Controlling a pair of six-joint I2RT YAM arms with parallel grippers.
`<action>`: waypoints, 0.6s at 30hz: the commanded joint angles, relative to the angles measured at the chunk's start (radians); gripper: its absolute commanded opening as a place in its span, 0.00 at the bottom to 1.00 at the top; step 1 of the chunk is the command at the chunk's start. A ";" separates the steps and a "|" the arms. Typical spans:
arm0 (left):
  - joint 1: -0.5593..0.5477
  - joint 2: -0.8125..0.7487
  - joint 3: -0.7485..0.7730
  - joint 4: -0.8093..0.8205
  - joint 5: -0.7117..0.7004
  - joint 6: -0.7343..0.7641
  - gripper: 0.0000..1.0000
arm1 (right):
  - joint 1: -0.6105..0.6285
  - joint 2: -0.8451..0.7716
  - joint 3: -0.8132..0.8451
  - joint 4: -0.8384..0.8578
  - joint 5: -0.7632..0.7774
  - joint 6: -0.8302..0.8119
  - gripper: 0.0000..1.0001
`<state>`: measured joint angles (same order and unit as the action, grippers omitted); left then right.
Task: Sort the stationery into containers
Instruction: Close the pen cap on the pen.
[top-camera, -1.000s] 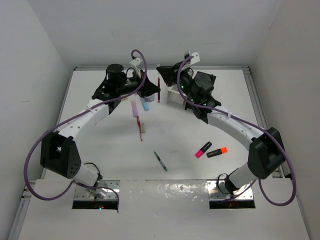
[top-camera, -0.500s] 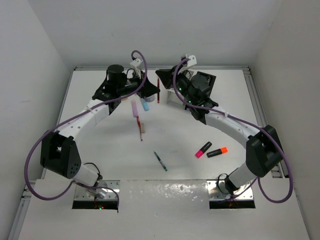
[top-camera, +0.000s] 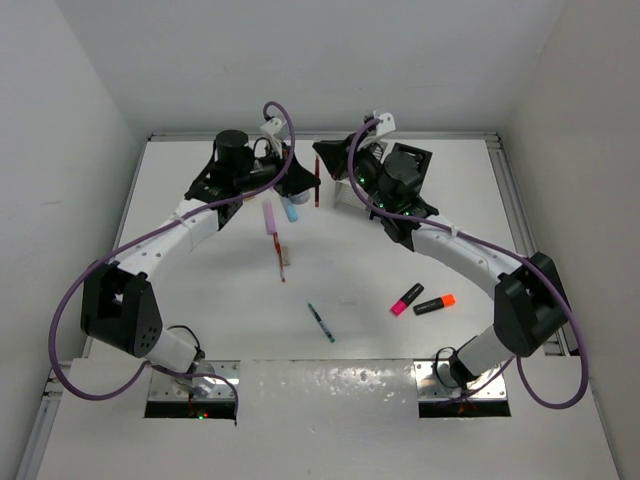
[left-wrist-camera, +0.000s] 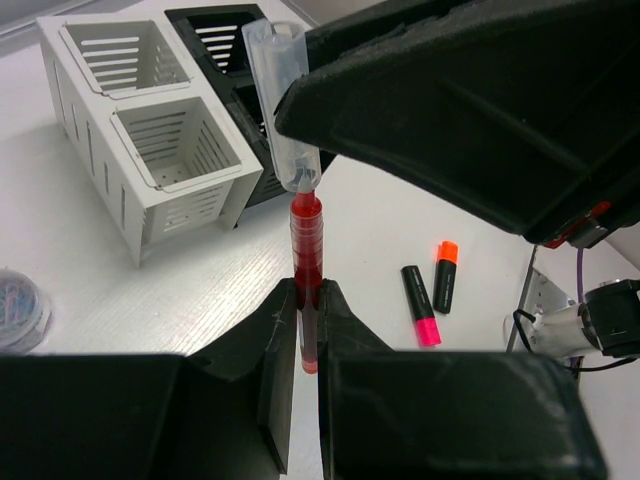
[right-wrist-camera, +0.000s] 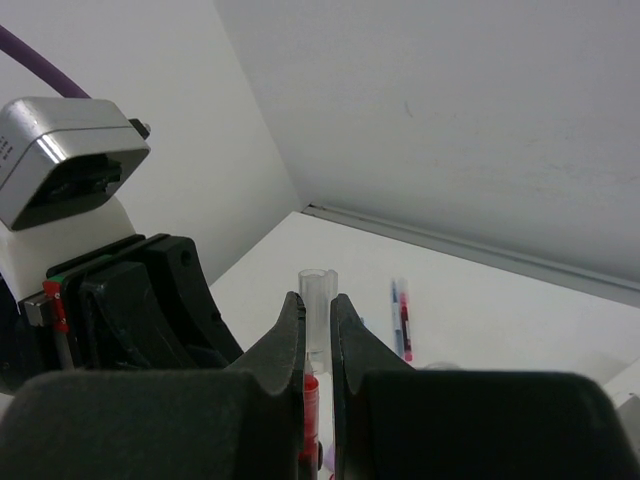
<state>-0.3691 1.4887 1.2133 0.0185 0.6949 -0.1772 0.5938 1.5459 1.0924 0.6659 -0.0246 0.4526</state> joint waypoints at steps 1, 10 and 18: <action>-0.010 -0.030 0.000 0.050 0.002 0.005 0.00 | 0.008 -0.032 -0.022 0.054 0.017 0.017 0.00; -0.010 -0.031 0.000 0.078 -0.018 -0.018 0.00 | 0.026 -0.018 -0.048 0.061 0.017 0.035 0.00; 0.030 -0.038 0.012 0.194 0.009 -0.116 0.00 | 0.024 -0.044 -0.159 0.069 0.015 0.021 0.00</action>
<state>-0.3630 1.4883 1.2026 0.0307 0.6823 -0.2379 0.6113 1.5261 0.9890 0.7506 0.0010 0.4759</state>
